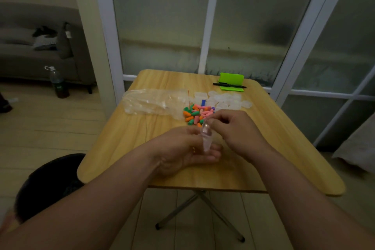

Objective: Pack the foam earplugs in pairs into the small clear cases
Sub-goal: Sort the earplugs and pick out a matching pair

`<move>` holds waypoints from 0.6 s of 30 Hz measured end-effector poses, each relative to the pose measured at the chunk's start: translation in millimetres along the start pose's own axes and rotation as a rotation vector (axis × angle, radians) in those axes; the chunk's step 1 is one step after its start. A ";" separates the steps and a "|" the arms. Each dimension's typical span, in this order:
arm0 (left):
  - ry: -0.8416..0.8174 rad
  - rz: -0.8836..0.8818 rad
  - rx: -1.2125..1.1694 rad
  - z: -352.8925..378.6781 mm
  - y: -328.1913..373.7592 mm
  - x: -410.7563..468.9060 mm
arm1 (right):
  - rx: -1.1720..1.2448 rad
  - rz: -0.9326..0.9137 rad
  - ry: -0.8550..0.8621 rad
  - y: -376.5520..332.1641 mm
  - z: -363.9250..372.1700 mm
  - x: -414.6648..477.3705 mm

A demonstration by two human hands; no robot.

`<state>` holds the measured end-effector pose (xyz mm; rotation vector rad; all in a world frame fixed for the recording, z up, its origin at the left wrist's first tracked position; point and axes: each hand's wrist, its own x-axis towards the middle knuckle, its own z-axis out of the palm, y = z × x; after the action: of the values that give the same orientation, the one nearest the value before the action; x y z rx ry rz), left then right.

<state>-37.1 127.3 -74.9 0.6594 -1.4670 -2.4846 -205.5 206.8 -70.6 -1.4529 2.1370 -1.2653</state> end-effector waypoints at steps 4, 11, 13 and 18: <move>0.044 0.008 0.058 3.7 -4.5 3.4 | 0.003 -0.041 -0.127 -4.2 10.1 9.1; 0.394 0.035 -0.244 -12.0 20.2 13.0 | 0.206 0.213 0.245 6.5 -15.0 33.5; 0.451 0.063 -0.303 -16.8 23.4 14.6 | 0.173 0.247 0.305 19.1 -18.0 38.9; 0.458 0.094 -0.371 -18.0 24.8 18.8 | -0.065 0.154 0.221 34.6 -5.4 41.9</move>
<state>-47.2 93.9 -66.2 0.9694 -0.8290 -2.2419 -249.9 178.0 -84.0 -1.1925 2.4008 -1.3661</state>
